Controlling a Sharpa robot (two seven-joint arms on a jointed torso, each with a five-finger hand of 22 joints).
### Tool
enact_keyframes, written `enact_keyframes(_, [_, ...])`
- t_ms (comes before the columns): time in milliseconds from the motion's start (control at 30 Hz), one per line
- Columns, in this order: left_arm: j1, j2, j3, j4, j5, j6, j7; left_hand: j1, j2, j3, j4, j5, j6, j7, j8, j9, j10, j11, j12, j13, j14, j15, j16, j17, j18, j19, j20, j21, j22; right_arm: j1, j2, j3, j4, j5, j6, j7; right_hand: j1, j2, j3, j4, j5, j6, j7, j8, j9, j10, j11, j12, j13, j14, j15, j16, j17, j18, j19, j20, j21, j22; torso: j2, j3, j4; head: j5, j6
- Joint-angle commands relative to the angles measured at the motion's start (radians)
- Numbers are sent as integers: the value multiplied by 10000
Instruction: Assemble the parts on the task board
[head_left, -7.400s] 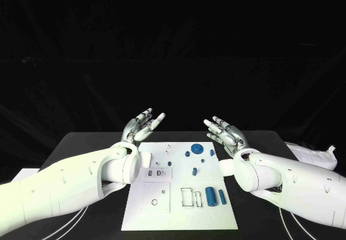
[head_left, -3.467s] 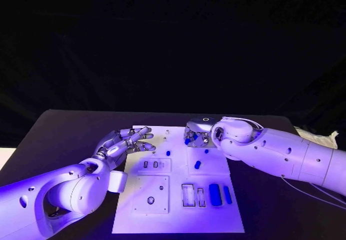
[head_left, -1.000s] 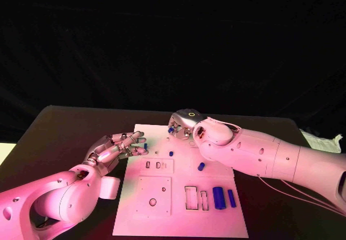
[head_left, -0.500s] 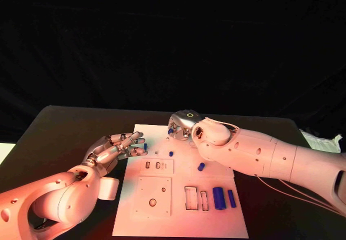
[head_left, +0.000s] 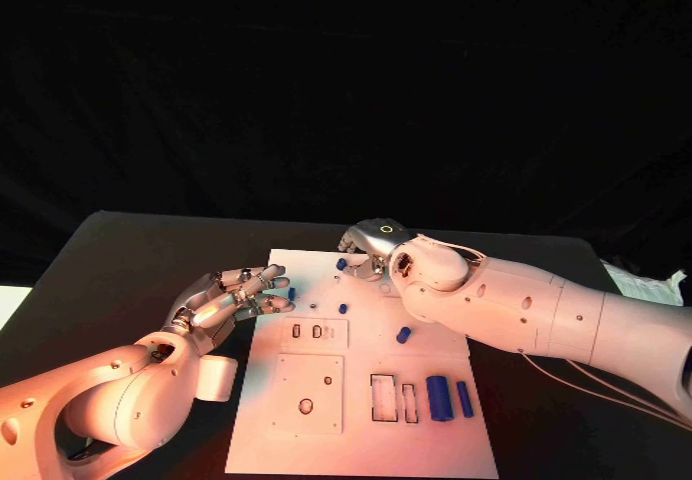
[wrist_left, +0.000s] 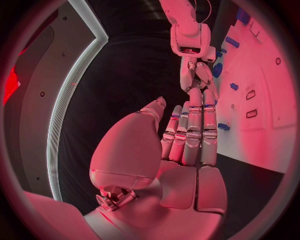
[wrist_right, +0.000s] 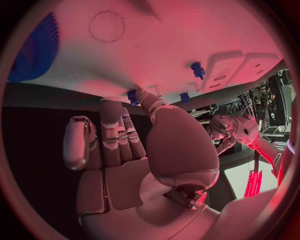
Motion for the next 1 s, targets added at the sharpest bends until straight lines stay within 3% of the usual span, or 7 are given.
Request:
enact_keyframes(33, [22, -11, 9, -8, 37, 121, 42, 88, 16, 30, -30, -36, -54, -3, -48, -8, -62, -4, -52, -16, -80, 22, -41, 10, 97, -61, -4, -43, -12, -2, -285, 96, 378, 257, -476, -15, 136, 41, -94, 72, 31, 74, 73, 20, 21, 314, -76, 115, 32, -15, 20, -19, -31, 153, -23, 30, -38, -13, 1, 19, -21, 10, 23])
enact_keyframes(233, [22, -36, 8, -25, 76, 140, 43, 88, 16, 30, -30, -36, -54, -3, -48, -8, -62, -4, -52, -16, -80, 22, -41, 10, 97, -61, -4, -43, -12, -4, -1228, 361, 1324, 1110, -786, 44, 203, 56, -28, 275, 302, 551, 59, 141, 80, 1821, -311, 695, 284, 69, -154, 178, 150, 118, 106, -108, 47, 165, -20, 38, -95, 13, 91])
enact_keyframes(433, [22, -76, 7, -45, 168, 155, 39, 88, 16, 30, -30, -36, -54, -3, -48, -8, -62, -4, -52, -16, -80, 22, -41, 10, 97, -61, -4, -43, -12, -3, -2408, 484, 2125, 2453, -339, 45, 49, -581, -528, 513, 765, 601, -101, 117, 55, 3610, -660, 1893, 1220, 310, -449, 1030, 1276, 8, 411, -413, 298, 683, -54, 96, -242, 78, 134])
enact_keyframes(533, [22, -93, 6, -51, 185, 182, 32, 87, 8, 36, -39, -37, -62, -4, -52, -8, -72, -2, -53, -16, -88, 25, -47, 19, 97, -67, -1, -45, -14, -11, -2837, 503, 2254, 2932, -16, 129, -49, -697, -1309, 792, 1176, 425, -172, 95, 40, 3855, -722, 3037, 2331, 556, -499, 2244, 3025, -73, 605, -493, 474, 1048, -70, 133, -323, 111, 154])
enact_keyframes(700, [20, -104, 5, -52, 177, 241, 17, 87, 8, 36, -39, -37, -62, -4, -52, -8, -72, -2, -53, -16, -88, 25, -47, 19, 97, -67, -1, -45, -14, -70, -3298, 512, 2263, 3238, 349, 95, 469, -297, -2996, 1597, 1573, 167, -83, 334, 76, 3479, -655, 9995, 9738, 810, -402, 4315, 6117, -113, 709, -422, 603, 1291, -75, 181, -410, 113, 161])
enact_keyframes(867, [19, -98, 5, -58, 12, 290, 9, 86, 0, 39, -47, -38, -68, -4, -55, -8, -80, -1, -54, -17, -97, 27, -54, 26, 96, -73, 1, -48, -16, -146, -3474, 513, 2127, 3108, 523, -61, 729, -228, -3407, 2019, 1652, 62, -5, 513, 78, 4271, -552, 12888, 12782, 1091, -280, 5623, 8422, -166, 887, -327, 709, 1547, -75, 208, -446, 101, 174])
enact_keyframes(1000, [18, -80, 4, -60, -99, 337, -3, 83, -10, 45, -57, -39, -79, -3, -60, -9, -97, 3, -56, -18, -118, 33, -68, 35, 94, -88, 5, -55, -21, -255, -3435, 512, 1931, 2937, 591, -166, 892, -195, -3589, 2277, 1656, 5, 43, 661, 77, 4704, -472, 13914, 13879, 1171, -224, 5954, 9077, -193, 970, -248, 749, 1651, -60, 200, -430, 56, 168])
